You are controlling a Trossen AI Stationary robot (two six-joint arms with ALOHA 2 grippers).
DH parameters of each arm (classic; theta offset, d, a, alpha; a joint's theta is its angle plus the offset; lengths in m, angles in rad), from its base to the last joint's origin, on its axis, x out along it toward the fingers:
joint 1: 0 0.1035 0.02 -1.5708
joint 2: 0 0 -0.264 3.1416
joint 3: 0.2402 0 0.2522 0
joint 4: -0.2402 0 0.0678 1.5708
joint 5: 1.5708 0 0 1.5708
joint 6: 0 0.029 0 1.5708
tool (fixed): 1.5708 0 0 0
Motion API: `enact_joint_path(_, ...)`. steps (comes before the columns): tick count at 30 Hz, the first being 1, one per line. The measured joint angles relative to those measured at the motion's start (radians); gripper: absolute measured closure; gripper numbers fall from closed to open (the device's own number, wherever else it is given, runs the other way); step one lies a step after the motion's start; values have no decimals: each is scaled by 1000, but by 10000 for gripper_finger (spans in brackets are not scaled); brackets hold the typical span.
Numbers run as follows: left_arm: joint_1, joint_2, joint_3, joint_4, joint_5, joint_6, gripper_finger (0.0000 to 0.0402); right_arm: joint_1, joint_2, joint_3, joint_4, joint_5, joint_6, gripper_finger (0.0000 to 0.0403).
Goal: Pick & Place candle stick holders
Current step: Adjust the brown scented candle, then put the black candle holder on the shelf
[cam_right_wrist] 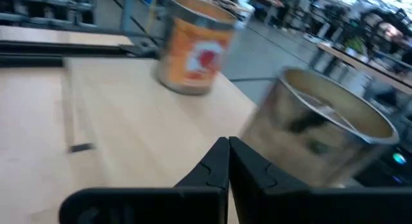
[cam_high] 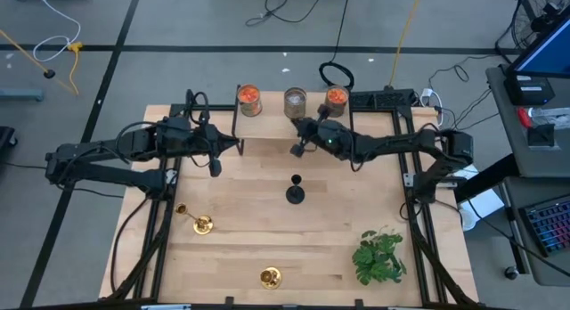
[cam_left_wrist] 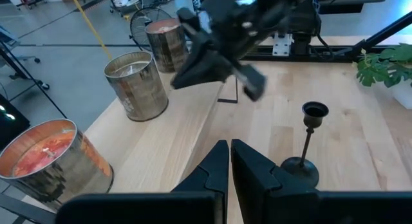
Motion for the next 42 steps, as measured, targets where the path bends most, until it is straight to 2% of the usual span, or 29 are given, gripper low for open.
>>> enact_joint_path(2,0,0,0,0,0,0,376,-25,9,0,6,-5,0,403)
enact_joint_path(6,0,0,0,-1,0,1,376,-69,22,0,27,-108,19,403)
enact_joint_path(8,0,0,0,-2,0,8,376,-86,22,0,35,-127,29,403)
enact_joint_path(27,0,0,0,-7,0,11,376,-152,21,0,76,-135,23,403)
enact_joint_path(36,-1,-2,0,-27,26,27,376,-54,-22,2,84,-134,-22,403)
enact_joint_path(39,-9,-3,0,-59,62,30,376,-4,-63,0,34,-133,-23,403)
enact_joint_path(42,-22,-3,0,-79,37,29,376,54,-104,1,-16,-134,-15,403)
